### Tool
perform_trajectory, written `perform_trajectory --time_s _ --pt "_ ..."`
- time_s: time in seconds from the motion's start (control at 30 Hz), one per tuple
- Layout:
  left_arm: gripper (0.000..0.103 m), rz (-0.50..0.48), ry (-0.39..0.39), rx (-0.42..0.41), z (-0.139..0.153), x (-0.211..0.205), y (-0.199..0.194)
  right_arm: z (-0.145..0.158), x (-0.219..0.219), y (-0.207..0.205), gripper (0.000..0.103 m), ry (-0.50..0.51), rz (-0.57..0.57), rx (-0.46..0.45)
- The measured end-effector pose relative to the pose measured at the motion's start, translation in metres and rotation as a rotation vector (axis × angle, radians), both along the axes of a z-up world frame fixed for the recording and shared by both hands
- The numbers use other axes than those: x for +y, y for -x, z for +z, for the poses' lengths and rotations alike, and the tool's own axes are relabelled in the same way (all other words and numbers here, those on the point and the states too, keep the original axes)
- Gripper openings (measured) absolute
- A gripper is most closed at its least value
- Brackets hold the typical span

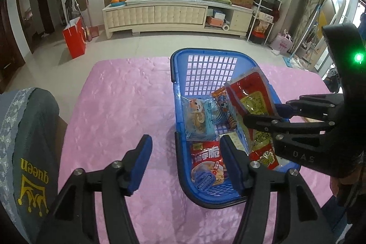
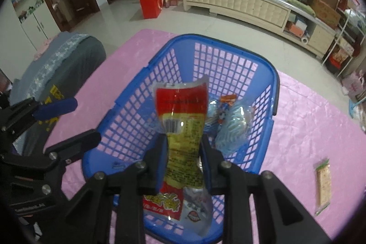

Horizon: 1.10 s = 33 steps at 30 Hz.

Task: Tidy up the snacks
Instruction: 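Lower the red-silver bag into the basket and open the right gripper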

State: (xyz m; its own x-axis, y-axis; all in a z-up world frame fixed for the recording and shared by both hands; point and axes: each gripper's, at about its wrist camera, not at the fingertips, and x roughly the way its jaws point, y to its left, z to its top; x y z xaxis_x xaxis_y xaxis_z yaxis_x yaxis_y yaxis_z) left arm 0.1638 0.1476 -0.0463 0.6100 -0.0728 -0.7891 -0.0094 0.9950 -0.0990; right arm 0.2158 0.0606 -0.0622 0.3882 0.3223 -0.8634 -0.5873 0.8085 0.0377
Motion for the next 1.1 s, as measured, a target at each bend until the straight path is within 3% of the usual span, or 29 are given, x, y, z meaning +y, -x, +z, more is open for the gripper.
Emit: perform_trajectory --time_s 0.23,0.33,0.4,0.5,0.8,1.1 --pt "0.059 -0.012 0.0 -0.004 0.0 -0.007 0.0 -0.003 -0.007 0.005 0.033 -0.005 0.001 -0.004" --pt "0.059 -0.019 -0.033 -0.007 0.003 -0.014 0.0 0.003 -0.011 0.008 0.043 -0.03 0.007 -0.012" --pt "0.059 -0.016 -0.046 -0.011 0.007 -0.017 0.002 0.005 -0.013 0.01 0.061 -0.031 0.014 -0.001" --pt "0.059 -0.017 -0.048 -0.025 0.013 -0.023 0.009 0.011 -0.017 0.016 0.072 -0.034 0.013 -0.026" --pt "0.059 -0.038 -0.072 -0.081 0.041 -0.046 0.03 0.052 -0.063 0.049 0.072 -0.108 -0.009 -0.097" --pt "0.064 -0.092 -0.08 -0.16 0.071 -0.102 0.038 0.09 -0.129 0.077 0.073 -0.151 -0.086 -0.183"
